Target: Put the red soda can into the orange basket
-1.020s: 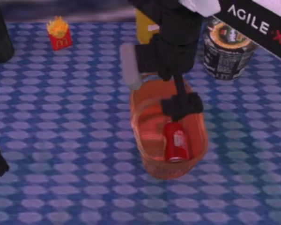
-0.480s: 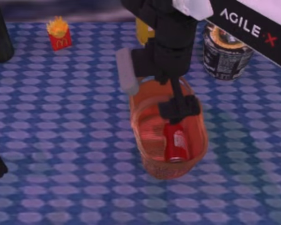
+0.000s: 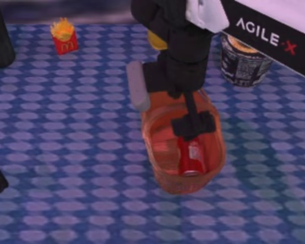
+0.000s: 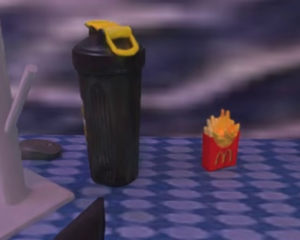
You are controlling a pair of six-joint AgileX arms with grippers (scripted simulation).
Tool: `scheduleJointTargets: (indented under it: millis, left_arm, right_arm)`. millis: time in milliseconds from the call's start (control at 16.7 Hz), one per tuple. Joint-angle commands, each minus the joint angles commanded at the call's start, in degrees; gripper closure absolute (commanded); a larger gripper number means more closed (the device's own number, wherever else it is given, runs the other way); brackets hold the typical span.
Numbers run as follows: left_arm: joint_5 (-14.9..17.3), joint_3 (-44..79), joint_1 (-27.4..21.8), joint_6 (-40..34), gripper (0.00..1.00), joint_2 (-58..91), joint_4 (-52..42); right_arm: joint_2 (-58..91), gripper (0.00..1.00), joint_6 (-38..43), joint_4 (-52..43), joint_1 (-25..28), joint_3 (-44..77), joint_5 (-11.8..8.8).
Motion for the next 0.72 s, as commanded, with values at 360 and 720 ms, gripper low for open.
scheduleJointTargets:
  millis: [360,720]
  left_arm:
    - [0.0,0.0,0.0,0.0,0.0,0.0,0.0]
    - [0.0,0.0,0.0,0.0,0.0,0.0,0.0]
  right_arm:
    - [0.0,0.38,0.0,0.0,0.0,0.0,0.0]
    - [0.0,0.83,0.0,0.0,0.0,0.0,0.0]
